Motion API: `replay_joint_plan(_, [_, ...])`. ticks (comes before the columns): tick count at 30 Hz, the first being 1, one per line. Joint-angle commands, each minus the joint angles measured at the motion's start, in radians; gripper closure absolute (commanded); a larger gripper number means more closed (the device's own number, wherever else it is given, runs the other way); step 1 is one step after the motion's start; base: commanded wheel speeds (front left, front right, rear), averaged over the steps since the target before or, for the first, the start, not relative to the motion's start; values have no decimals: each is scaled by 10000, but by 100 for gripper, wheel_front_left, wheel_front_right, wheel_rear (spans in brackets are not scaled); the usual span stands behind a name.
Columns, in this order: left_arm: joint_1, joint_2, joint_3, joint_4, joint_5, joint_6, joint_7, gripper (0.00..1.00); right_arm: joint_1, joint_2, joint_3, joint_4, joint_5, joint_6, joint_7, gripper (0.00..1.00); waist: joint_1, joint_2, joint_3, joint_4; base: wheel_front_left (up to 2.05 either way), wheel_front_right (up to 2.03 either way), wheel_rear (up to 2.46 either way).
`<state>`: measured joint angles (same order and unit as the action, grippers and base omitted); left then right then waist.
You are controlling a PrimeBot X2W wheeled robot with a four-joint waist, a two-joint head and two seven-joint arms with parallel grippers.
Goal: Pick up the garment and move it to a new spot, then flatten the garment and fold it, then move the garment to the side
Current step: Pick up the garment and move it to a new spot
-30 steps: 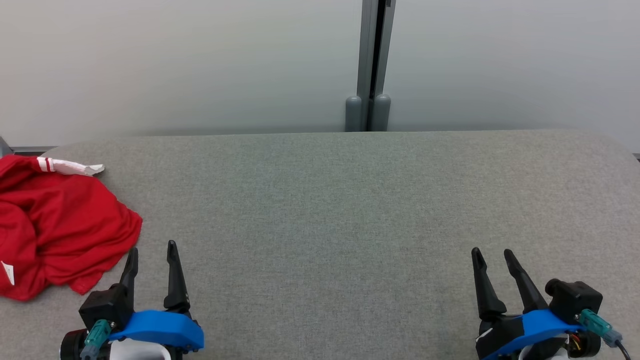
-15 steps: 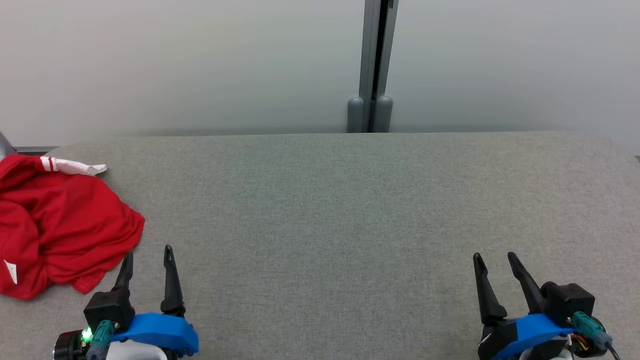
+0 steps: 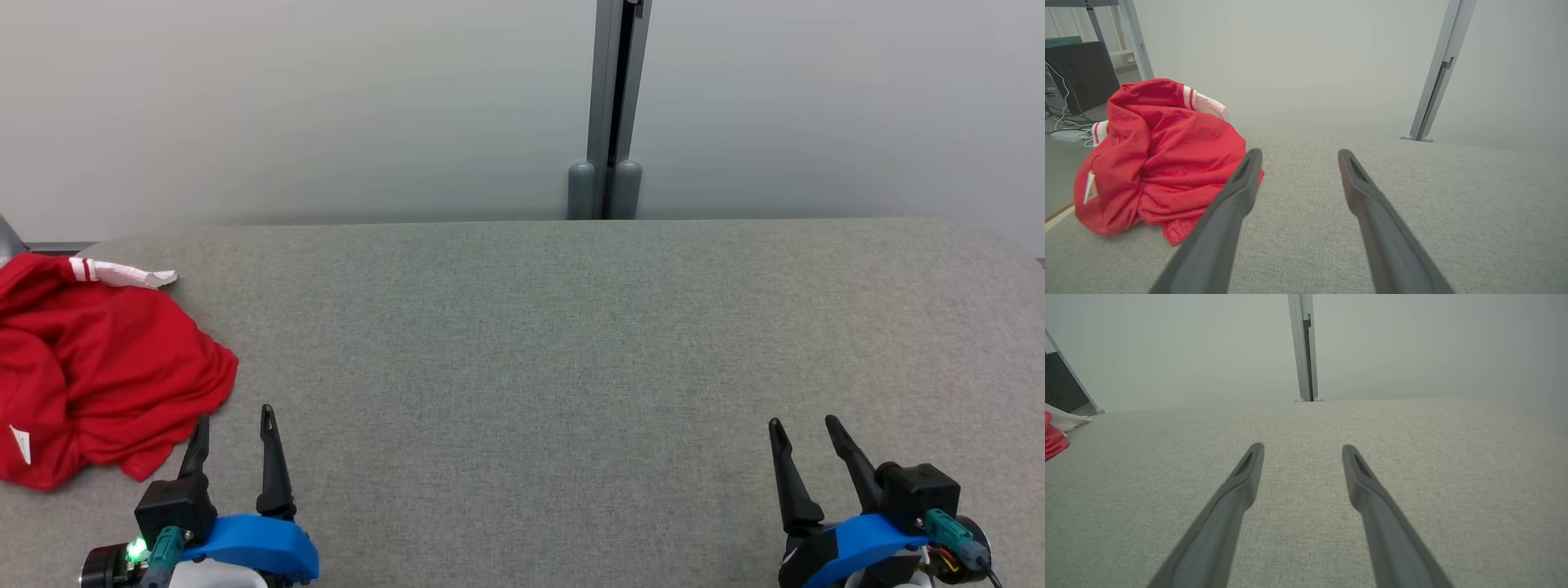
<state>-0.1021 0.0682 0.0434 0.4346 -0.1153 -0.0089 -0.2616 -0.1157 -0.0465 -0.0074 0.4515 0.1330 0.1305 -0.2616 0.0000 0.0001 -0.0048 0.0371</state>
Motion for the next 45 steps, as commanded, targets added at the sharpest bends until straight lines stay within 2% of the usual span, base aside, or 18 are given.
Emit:
replay_joint_plan(1, [-17, 42, -30, 12, -24, 4, -52, 0, -91, -70, -27, 23, 1, 5, -52, 0, 0, -1, -4, 0, 0, 0, 0])
replay_joint_plan(10, [13, 12, -78, 89, 11, 93, -52, 0, -90, -70, -16, 23, -5, 5, -52, 0, 0, -1, 0, 39, 0, 0, 0])
replay_joint_plan(15, [-43, 34, -38, 85, -3, 97, -51, 0, -28, -65, -48, -35, 56, 5, -45, 0, 0, -1, -3, 341, 0, 0, 0])
replay_joint_plan(37, [-50, 456, 235, -247, -2, 268, -52, 0, 158, -69, 73, -381, 219, 5, -43, 0, 0, -1, -20, 3360, 0, 0, 0])
replay_joint_plan(45, [85, 575, 312, -377, -48, 390, -51, 0, 168, -67, 60, -368, 178, 5, -43, 0, 0, -1, -96, 4251, 0, 0, 0])
